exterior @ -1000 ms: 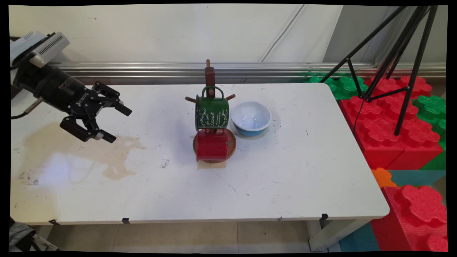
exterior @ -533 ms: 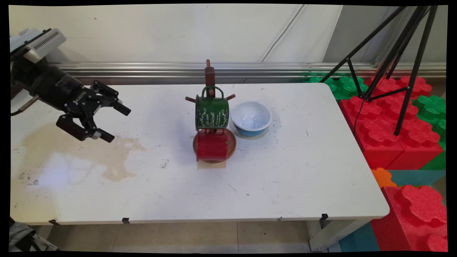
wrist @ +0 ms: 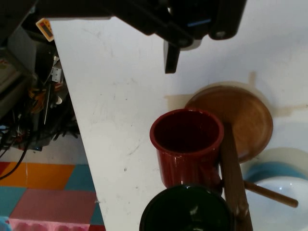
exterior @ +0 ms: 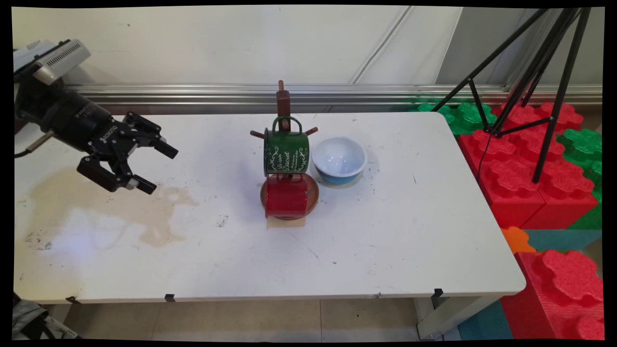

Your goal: Pick up the red mug from the rack

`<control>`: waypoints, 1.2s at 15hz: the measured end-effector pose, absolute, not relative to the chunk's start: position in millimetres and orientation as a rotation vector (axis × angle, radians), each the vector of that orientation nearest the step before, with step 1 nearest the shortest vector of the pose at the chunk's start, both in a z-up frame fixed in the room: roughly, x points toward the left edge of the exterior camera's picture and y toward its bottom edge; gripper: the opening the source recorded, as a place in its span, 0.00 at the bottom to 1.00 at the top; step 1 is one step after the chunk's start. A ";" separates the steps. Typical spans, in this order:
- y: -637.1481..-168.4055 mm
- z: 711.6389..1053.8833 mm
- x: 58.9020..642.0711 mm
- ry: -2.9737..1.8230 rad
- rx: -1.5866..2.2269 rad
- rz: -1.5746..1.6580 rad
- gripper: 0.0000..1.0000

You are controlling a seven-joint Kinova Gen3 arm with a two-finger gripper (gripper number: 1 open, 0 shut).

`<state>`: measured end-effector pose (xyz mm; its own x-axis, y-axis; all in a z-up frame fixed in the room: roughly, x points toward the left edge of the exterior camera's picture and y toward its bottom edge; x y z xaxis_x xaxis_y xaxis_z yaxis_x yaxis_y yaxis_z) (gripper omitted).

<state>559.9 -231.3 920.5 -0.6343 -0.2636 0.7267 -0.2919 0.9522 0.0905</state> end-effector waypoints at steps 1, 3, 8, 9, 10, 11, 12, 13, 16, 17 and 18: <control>-230.8 917.3 558.6 -2.284 0.396 0.043 1.00; -230.7 912.1 555.3 -2.277 0.407 0.040 1.00; -233.3 897.7 543.5 -2.256 0.442 0.035 1.00; -234.8 894.0 540.2 -2.251 0.450 0.035 1.00; -236.6 890.4 536.7 -2.244 0.461 0.035 1.00; -238.3 886.9 533.5 -2.238 0.471 0.036 1.00; -239.3 884.5 531.5 -2.234 0.479 0.036 1.00; -240.8 880.4 528.3 -2.228 0.490 0.035 1.00; -245.1 865.7 517.3 -2.214 0.519 0.034 1.00; -246.6 860.7 513.2 -2.211 0.526 0.033 1.00; -247.9 855.9 509.0 -2.208 0.532 0.033 1.00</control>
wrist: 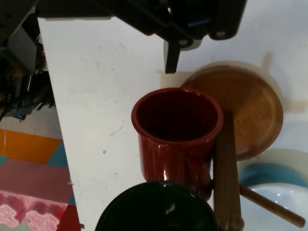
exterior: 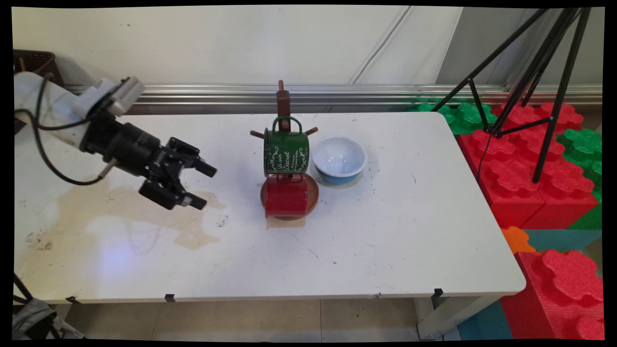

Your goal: Pick up the red mug from the rack

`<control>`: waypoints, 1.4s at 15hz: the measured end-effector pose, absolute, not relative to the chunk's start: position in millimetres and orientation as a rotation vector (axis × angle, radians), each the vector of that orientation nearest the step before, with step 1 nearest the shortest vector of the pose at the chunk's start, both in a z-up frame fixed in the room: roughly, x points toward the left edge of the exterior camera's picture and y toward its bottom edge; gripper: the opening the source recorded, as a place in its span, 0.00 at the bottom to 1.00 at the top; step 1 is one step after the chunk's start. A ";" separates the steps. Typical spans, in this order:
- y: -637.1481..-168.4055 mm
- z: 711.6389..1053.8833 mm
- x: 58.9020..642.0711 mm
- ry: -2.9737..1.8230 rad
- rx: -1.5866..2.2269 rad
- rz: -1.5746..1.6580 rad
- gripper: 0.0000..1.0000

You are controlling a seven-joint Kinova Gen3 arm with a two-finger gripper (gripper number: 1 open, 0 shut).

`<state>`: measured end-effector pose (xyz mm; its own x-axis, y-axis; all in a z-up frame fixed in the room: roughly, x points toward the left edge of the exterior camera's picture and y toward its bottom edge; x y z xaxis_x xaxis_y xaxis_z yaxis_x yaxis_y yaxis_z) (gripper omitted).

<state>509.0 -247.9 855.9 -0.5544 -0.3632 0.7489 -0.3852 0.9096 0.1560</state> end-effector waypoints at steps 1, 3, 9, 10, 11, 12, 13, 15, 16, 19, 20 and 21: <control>-249.1 851.9 505.2 -2.204 0.536 0.033 1.00; -252.4 843.0 496.7 -2.196 0.547 0.033 1.00; -259.2 819.4 477.6 -2.166 0.580 0.036 1.00; -260.1 815.0 474.5 -2.160 0.587 0.036 1.00; -260.8 810.6 471.9 -2.155 0.595 0.036 1.00; -260.8 806.7 470.1 -2.152 0.600 0.035 1.00; -260.6 802.3 468.3 -2.148 0.607 0.034 1.00; -259.7 794.5 465.5 -2.141 0.615 0.033 1.00; -259.5 792.3 464.7 -2.138 0.617 0.033 1.00; -259.0 784.4 461.1 -2.123 0.623 0.039 1.00; -259.0 781.4 459.4 -2.115 0.626 0.042 1.00; -259.2 778.5 457.4 -2.105 0.628 0.046 1.00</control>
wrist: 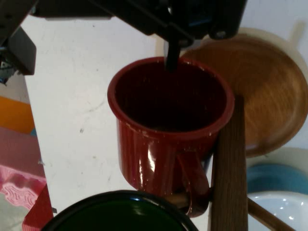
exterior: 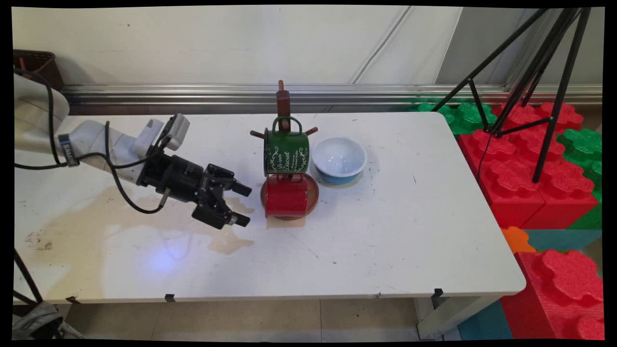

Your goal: Pick up the red mug from the rack

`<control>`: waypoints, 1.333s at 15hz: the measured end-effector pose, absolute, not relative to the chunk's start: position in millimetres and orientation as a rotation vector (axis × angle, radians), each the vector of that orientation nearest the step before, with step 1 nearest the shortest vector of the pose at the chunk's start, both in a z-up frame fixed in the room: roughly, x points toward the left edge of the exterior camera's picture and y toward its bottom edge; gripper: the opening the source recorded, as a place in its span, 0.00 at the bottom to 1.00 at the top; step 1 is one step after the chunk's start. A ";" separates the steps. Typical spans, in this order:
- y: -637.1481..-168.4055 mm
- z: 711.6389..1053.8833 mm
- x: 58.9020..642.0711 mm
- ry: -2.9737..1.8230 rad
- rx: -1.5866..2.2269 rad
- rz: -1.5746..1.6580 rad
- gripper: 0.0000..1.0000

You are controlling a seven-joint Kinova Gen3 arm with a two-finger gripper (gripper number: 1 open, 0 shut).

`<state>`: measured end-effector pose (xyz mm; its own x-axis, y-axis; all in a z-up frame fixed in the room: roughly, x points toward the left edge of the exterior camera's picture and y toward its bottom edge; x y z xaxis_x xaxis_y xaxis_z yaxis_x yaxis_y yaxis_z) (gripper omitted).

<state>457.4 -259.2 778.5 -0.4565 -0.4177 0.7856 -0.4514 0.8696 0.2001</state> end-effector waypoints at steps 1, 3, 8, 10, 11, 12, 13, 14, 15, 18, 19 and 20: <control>-259.3 776.2 455.8 -2.097 0.631 0.049 1.00; -259.3 771.5 452.6 -2.076 0.640 0.058 1.00; -259.4 763.1 446.8 -2.030 0.652 0.076 1.00; -259.9 760.1 444.2 -2.014 0.654 0.082 1.00; -260.1 758.6 442.9 -2.005 0.656 0.086 1.00; -260.2 757.0 441.7 -1.998 0.659 0.088 1.00; -260.1 755.7 440.9 -1.990 0.663 0.090 1.00; -260.0 754.8 440.3 -1.986 0.666 0.092 1.00; -260.1 753.7 439.7 -1.977 0.671 0.094 1.00; -260.3 751.0 438.3 -1.954 0.688 0.099 1.00; -260.8 750.1 438.1 -1.943 0.696 0.102 1.00; -261.2 749.3 437.7 -1.935 0.702 0.104 1.00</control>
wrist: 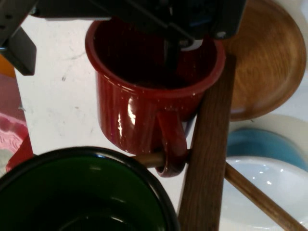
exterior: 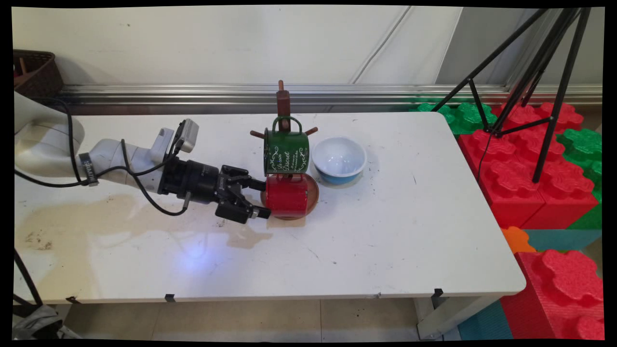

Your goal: Pick up the red mug from the rack

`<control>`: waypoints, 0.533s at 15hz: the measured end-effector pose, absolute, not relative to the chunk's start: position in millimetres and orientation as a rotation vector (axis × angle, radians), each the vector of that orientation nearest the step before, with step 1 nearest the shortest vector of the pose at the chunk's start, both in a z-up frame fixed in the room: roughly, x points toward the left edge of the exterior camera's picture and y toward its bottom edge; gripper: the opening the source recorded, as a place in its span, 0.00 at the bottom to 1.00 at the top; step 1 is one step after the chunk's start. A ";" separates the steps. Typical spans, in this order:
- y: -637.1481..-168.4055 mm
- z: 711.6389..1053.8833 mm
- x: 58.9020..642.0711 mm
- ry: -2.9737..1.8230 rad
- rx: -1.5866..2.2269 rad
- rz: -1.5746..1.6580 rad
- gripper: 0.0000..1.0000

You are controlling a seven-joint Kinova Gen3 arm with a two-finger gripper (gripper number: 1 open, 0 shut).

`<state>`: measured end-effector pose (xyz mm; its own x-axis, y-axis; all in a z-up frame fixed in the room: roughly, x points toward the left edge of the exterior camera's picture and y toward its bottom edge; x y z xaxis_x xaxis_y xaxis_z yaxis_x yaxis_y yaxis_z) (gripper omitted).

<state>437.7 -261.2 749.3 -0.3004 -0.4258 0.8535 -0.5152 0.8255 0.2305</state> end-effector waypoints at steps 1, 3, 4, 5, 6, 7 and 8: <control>-261.6 748.8 437.4 -1.930 0.706 0.106 1.00; -262.6 747.2 436.4 -1.914 0.717 0.110 1.00; -263.0 746.4 435.8 -1.907 0.723 0.111 1.00; -263.1 745.7 435.2 -1.899 0.729 0.112 1.00; -263.4 745.2 434.5 -1.891 0.735 0.112 1.00; -263.6 744.7 433.8 -1.882 0.741 0.113 1.00; -263.6 744.2 433.5 -1.875 0.747 0.113 1.00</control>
